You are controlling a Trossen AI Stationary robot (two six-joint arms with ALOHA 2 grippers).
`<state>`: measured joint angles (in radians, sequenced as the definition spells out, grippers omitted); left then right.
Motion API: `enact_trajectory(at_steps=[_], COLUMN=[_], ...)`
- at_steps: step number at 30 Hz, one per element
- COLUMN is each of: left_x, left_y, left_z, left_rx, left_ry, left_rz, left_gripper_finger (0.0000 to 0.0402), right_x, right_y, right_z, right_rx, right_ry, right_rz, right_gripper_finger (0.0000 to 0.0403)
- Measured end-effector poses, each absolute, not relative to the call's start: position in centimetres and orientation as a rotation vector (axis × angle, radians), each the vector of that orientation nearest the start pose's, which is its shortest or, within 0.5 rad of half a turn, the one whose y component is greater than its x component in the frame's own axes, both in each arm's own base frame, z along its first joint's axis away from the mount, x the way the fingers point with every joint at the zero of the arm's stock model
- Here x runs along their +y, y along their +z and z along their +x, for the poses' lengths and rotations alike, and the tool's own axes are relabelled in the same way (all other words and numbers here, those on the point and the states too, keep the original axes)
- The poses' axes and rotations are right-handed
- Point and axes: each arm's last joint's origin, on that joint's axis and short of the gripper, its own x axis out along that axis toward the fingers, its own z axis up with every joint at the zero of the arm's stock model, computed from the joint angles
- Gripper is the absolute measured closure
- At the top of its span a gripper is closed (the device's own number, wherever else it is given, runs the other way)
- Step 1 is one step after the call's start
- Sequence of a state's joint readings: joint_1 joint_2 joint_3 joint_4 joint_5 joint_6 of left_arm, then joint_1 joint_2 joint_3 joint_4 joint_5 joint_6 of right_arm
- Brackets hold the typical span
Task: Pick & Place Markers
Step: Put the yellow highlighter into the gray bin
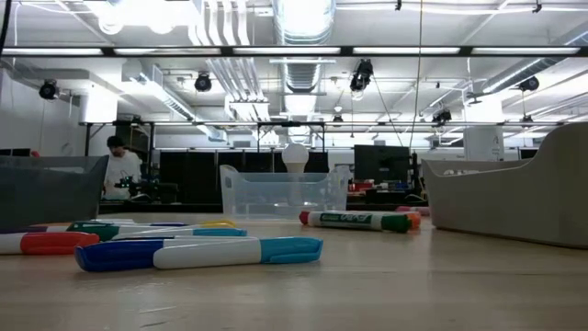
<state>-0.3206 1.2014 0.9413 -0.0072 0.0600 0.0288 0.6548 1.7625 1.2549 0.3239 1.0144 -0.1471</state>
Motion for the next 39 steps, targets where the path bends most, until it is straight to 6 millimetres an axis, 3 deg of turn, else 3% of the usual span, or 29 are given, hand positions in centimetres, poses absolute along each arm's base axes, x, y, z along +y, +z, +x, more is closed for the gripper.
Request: enact_trajectory(at_steps=[13,18,30,39], left_x=[-8.8,-8.8,-8.8,-8.8], left_y=[32.0,31.9,31.6,31.6], left_z=[25.7,25.7,25.7,25.7], left_rx=[0.242,0.247,0.248,0.251], left_ry=[-0.388,-0.388,-0.39,-0.39], left_rz=[0.06,0.062,0.06,0.056], left_gripper_finger=[0.0349,0.0344,0.0341,0.034], right_x=[19.7,19.3,19.3,19.3], right_y=[29.0,29.0,29.0,29.0], right_z=[34.7,35.0,35.0,35.0], right_rx=[0.088,0.085,0.088,0.087], right_ry=[-0.29,-0.265,-0.224,-0.221], right_rz=[-0.17,-0.149,-0.161,-0.15], right_gripper_finger=[0.0188,0.0221,0.0348,0.0349])
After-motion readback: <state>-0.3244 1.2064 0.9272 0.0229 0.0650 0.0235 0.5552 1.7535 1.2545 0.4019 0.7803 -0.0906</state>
